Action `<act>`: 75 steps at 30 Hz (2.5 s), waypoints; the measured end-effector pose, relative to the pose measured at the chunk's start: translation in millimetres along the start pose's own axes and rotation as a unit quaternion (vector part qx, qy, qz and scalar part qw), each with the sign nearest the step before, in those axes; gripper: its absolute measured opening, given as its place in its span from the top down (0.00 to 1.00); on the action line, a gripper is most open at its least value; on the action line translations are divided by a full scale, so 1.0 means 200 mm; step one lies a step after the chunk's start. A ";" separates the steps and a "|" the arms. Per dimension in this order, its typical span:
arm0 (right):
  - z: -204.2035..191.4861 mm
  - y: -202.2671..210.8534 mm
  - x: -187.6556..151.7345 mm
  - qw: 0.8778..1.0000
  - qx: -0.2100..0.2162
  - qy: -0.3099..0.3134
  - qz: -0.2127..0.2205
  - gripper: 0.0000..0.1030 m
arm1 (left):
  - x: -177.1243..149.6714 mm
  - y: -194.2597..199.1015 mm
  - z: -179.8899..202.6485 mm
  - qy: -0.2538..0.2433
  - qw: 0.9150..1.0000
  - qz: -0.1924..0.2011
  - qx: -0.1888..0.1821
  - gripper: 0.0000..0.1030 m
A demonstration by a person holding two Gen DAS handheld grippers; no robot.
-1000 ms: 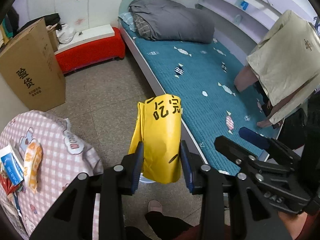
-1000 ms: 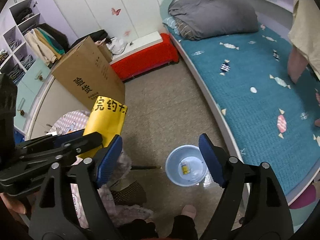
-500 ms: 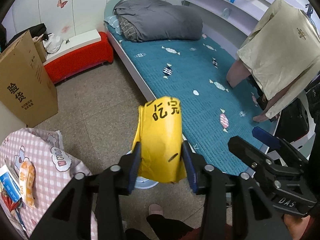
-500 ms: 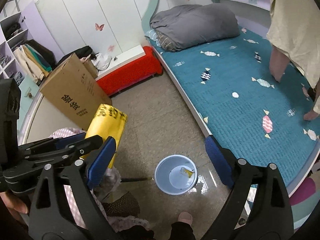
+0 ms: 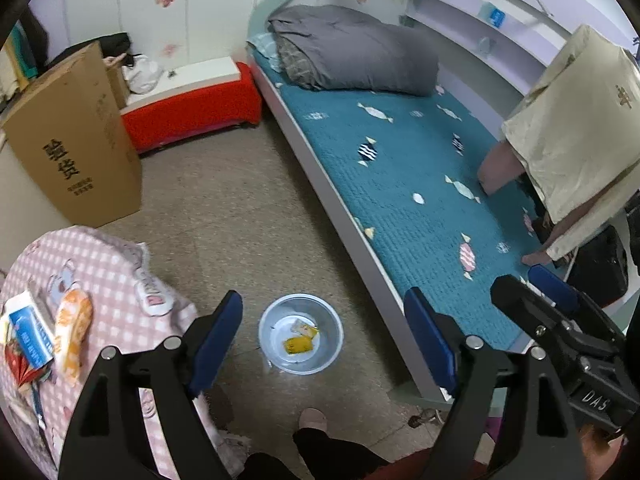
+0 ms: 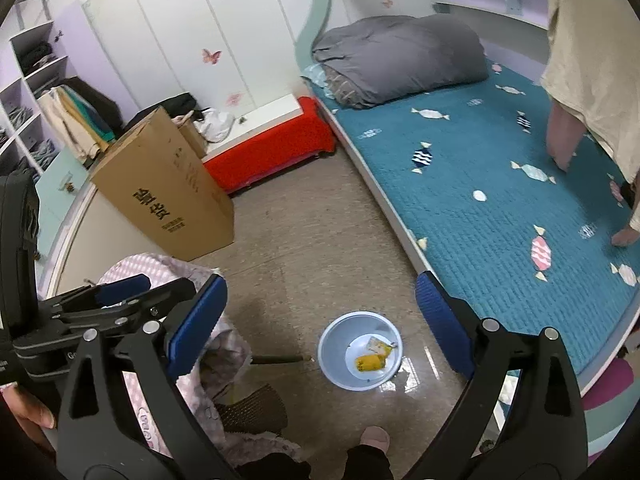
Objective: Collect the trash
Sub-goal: 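Open the left tool to drop the yellow bag into the basin, then move both tools back over the trash on the table, then grasp the white paper bag with the left tool while the right tool grasps the blue sachet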
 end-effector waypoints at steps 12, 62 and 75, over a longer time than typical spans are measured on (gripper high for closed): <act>-0.60 -0.01 -0.09 0.989 0.098 0.112 -0.016 0.09 | -0.23 0.41 -0.47 0.091 0.991 0.057 0.083 0.20; -2.37 -0.88 -1.15 0.953 0.129 0.125 -0.242 0.11 | -1.16 0.48 -2.47 0.237 0.962 -0.084 0.110 0.87; -2.56 -1.05 -1.26 0.943 0.119 0.173 -0.258 0.74 | -1.22 0.56 -2.54 0.276 0.955 -0.070 0.082 0.74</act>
Point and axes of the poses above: each gripper's, at about its wrist camera, not at the fingertips, and y roughly against the way its jaws point, z to its right, x to its top, the point moved 2 cm from there along -y, roughly the way its jaws point, and after that the axes turned 1 degree about y, right-handed, at the moved point
